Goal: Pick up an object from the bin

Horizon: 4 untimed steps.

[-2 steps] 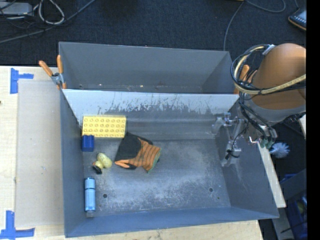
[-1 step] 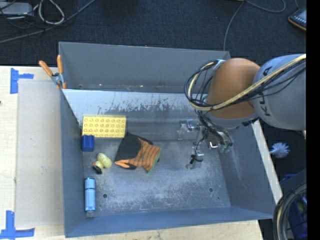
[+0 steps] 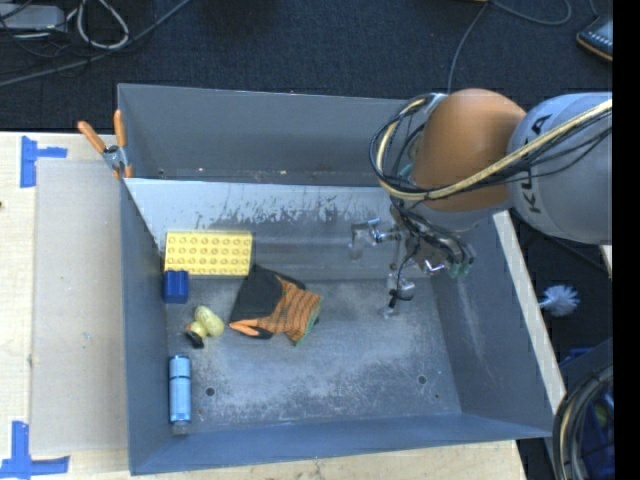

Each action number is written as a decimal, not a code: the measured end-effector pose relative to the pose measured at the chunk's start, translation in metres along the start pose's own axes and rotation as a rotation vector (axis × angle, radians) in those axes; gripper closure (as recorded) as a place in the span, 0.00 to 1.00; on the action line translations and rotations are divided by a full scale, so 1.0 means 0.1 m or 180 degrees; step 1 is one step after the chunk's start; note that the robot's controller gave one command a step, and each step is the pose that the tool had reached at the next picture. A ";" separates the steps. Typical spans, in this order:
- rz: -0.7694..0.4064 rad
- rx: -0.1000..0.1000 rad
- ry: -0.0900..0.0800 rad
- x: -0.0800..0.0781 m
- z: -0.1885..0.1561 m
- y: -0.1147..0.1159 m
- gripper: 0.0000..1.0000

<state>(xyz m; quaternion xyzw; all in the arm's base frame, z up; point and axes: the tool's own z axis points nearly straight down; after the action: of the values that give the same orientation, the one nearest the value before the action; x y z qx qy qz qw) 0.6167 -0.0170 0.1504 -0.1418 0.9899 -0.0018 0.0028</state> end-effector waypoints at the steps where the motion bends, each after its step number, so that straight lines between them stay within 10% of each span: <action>1: 0.0325 -0.0017 0.0025 0.05 0.25 0.83 0.00; 2: -0.0687 0.0010 -0.0012 -0.02 0.65 1.03 0.00; 3: -0.0546 -0.0025 -0.0002 -0.06 0.78 1.27 1.00; 4: -0.0547 -0.0025 -0.0002 -0.06 0.78 1.27 1.00</action>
Offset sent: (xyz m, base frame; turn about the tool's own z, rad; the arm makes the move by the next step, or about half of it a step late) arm -0.0265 0.1022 -0.0804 -0.2851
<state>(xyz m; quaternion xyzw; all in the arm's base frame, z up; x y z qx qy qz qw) 0.5874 0.1065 0.0716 -0.2261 0.9741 0.0019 0.0025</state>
